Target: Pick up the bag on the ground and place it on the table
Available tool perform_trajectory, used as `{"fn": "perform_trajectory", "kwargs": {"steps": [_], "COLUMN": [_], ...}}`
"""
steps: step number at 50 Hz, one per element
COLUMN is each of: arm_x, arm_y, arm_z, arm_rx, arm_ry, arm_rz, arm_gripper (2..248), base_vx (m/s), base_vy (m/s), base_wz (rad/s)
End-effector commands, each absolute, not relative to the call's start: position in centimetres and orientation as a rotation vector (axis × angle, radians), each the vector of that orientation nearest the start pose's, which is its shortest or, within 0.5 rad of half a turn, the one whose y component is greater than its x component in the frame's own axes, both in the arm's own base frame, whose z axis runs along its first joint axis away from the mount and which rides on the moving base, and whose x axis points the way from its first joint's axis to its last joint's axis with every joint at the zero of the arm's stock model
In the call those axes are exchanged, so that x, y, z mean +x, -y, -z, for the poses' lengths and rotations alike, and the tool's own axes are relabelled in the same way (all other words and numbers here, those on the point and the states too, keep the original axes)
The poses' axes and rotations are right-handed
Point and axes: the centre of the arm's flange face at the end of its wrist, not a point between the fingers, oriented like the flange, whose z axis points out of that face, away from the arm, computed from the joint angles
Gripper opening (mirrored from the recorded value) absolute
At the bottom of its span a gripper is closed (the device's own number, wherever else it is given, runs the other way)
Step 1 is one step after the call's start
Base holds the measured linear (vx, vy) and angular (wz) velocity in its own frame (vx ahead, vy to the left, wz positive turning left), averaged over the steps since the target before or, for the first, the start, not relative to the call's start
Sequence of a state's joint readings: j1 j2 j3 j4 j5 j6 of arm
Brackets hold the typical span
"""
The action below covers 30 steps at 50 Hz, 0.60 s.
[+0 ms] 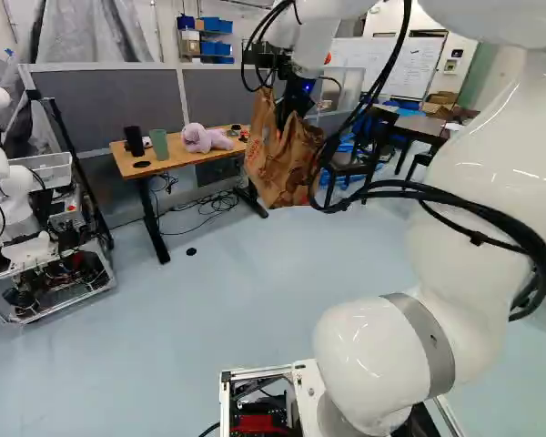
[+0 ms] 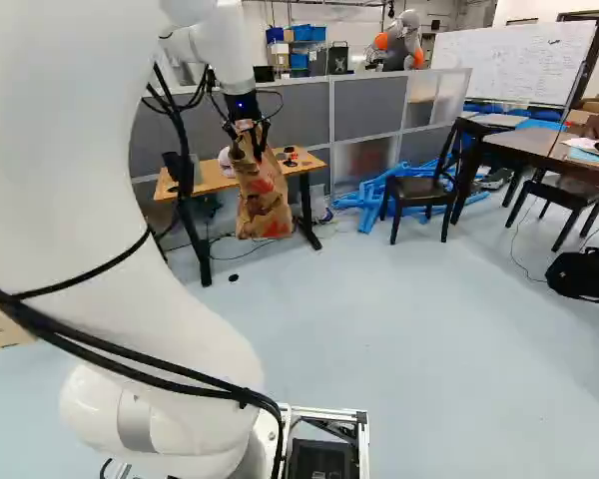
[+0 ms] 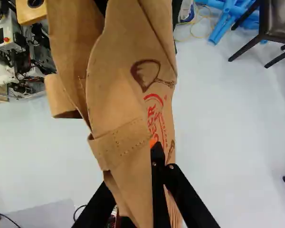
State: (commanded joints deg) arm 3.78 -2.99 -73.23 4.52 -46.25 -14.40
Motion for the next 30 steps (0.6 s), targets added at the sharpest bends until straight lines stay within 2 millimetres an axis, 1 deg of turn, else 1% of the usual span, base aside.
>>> {"fn": "perform_trajectory", "kwargs": {"steps": [16, 30], "arm_x": [49.6, 48.7], "arm_y": [-3.4, -3.2], "arm_z": [-68.8, -70.6], "arm_rx": [-3.069, -3.073], "arm_ry": [0.486, 0.496], "arm_rz": [0.628, 0.671], "arm_gripper": [21, 21], "base_vx": [0.0, 0.0], "base_vy": [0.0, 0.0], "base_wz": [0.0, 0.0]}}
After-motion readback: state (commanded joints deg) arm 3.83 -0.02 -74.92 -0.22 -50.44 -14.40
